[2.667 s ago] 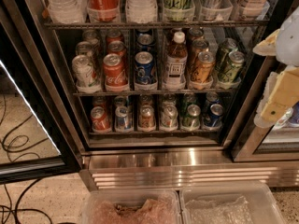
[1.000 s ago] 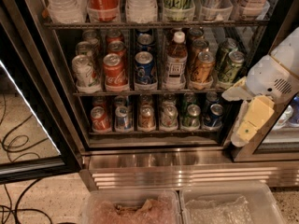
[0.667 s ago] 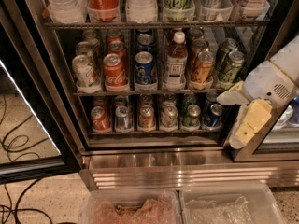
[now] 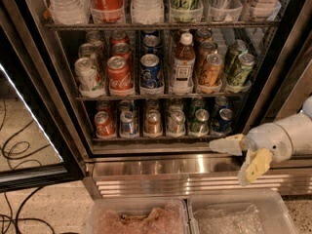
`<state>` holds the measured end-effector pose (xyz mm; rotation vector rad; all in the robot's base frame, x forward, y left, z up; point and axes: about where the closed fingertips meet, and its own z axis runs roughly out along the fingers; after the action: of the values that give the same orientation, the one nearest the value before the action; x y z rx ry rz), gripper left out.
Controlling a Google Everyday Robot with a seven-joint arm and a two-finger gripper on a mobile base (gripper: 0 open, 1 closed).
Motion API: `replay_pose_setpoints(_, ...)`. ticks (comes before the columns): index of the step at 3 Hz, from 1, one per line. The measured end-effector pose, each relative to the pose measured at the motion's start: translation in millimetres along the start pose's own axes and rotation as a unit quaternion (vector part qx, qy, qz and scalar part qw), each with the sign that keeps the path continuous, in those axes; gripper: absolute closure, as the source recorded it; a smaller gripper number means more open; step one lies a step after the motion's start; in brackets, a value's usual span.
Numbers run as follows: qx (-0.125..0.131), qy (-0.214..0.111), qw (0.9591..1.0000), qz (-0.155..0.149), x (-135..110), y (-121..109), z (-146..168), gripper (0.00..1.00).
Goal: Pick orange can from bottom shelf of fridge
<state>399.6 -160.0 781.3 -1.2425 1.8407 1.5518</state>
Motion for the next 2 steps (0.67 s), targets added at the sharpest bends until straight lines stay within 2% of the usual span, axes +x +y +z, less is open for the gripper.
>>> replay_pose_setpoints(1, -0.040, -0.071, 0.9950, 0.058, 11.7, 1.8, 9.7, 0.00)
replay_pose_setpoints(2, -0.037, -0.072, 0.9951, 0.056, 8.6, -0.3, 10.9, 0.00)
